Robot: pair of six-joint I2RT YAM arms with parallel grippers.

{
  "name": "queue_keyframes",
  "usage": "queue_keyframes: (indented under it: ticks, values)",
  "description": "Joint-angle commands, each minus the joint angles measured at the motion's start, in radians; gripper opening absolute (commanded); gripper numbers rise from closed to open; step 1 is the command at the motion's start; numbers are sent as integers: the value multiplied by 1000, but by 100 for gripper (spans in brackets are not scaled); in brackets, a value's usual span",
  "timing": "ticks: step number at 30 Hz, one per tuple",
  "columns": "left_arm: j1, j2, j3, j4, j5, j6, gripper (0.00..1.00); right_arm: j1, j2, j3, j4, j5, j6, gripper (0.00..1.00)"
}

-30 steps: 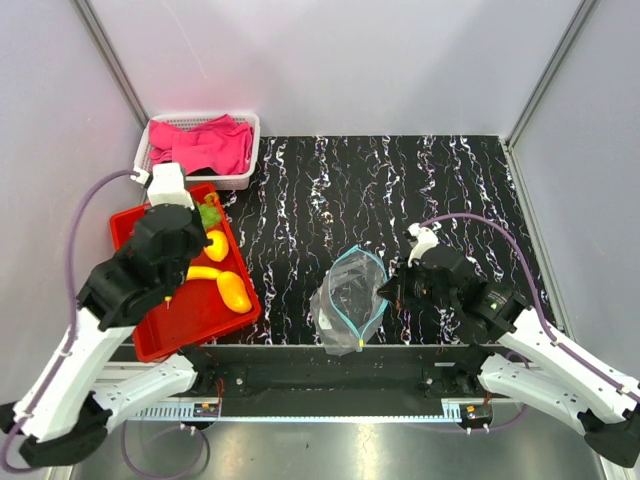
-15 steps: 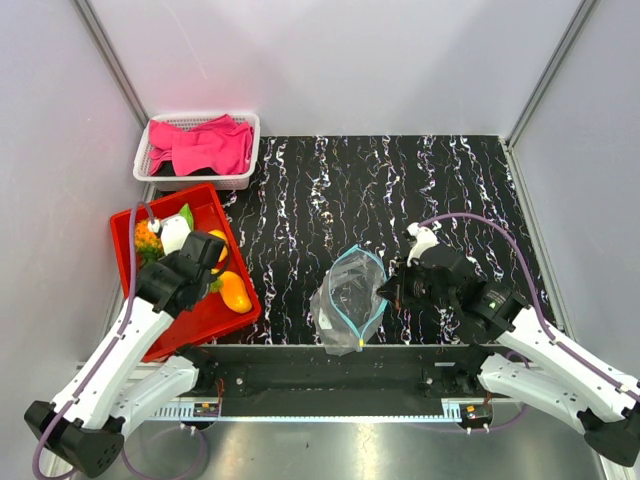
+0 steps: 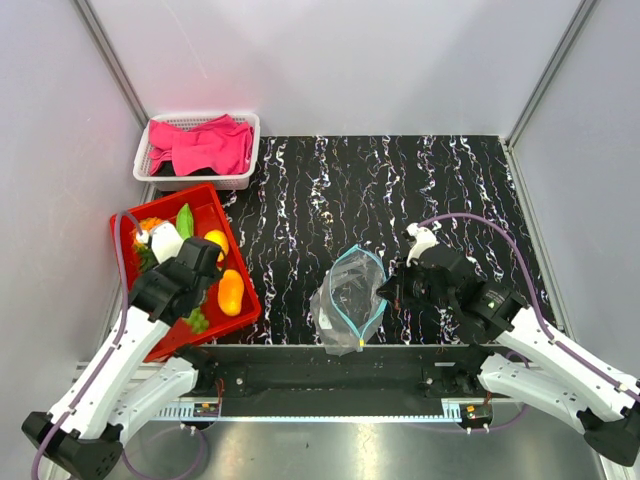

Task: Open the zip-top bag and remove the fake food

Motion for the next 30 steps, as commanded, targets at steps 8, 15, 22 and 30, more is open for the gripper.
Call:
queue_keyframes:
  ticks: [8, 15, 22, 30]
  values:
    - [5, -73, 54, 192, 215, 208, 94, 5, 17, 218, -144, 217, -68, 0]
    - [5, -48, -13, 399, 619, 244, 95, 5, 86, 378, -287, 469, -178, 0]
    - [2, 15, -64, 621, 944, 221, 99, 3, 391, 505, -269, 693, -310, 12]
    - [-45, -14, -50, 689, 1065, 238, 99, -9, 678, 674, -190, 557, -300, 95]
